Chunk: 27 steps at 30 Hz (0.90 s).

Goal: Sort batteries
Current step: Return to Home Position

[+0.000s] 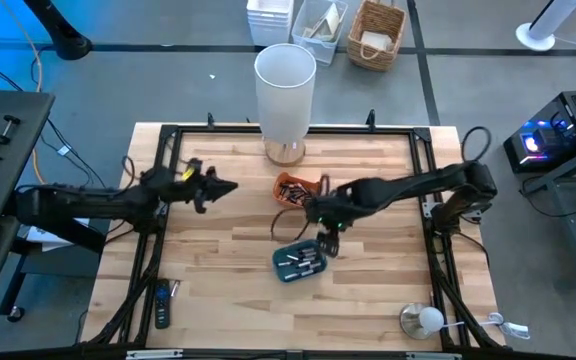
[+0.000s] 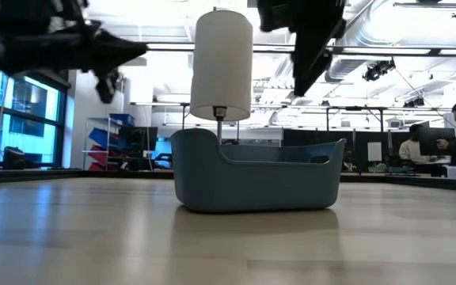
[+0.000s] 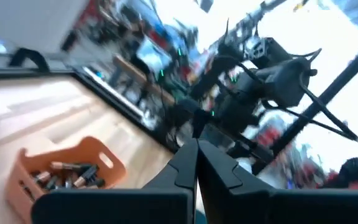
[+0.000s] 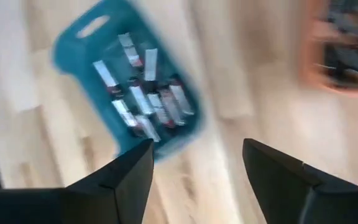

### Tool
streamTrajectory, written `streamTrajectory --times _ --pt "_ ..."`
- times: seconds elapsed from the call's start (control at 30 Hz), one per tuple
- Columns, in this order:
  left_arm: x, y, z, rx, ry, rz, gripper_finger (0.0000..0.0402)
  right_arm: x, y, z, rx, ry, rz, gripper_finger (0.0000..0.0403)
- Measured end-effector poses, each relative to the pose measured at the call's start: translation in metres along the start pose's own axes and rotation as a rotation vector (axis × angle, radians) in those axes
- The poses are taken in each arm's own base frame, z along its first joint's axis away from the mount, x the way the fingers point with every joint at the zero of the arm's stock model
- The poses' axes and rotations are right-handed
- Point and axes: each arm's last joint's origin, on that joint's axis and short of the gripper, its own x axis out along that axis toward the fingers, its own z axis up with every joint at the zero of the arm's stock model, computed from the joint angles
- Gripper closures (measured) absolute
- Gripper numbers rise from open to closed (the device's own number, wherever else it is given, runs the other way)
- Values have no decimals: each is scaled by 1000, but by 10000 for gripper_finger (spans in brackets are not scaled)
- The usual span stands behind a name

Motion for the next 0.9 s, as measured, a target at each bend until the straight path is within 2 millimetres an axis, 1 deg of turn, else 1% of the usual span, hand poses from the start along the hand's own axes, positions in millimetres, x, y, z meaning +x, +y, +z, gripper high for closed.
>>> streamTrajectory --times 0.1,0.17,0.27,0.37,0.4,0.43,0.47,0.57,0.63,0.77,0.9 --pt "-17 4 -14 -12 -61 28 402 -27 -13 -8 108 -8 -42 182" --pt "-21 5 -19 -10 -62 46 401 -46 -21 -19 189 -14 -51 205" --pt "-22 2 -19 30 -70 55 402 -74 -29 -34 316 -82 -31 267" --pt "-22 2 -19 64 -98 94 402 -100 -36 -53 435 -196 -25 358" --pt "-22 2 -20 75 -103 107 402 -106 -37 -62 470 -236 -22 380" --pt "-22 2 -20 84 -107 114 401 -110 -38 -72 502 -268 -13 389" --pt "-22 2 -19 96 -109 116 402 -111 -38 -83 533 -294 6 388" --pt "-22 2 -20 110 -102 121 401 -106 -38 -112 578 -402 120 395" --pt "-22 3 -21 89 -93 127 401 -94 -42 -129 582 -471 178 400" --pt "-22 4 -22 68 -88 131 401 -58 -60 -154 563 -625 249 401" --pt "-22 4 -22 96 -84 134 401 -22 -83 -176 486 -786 284 402"
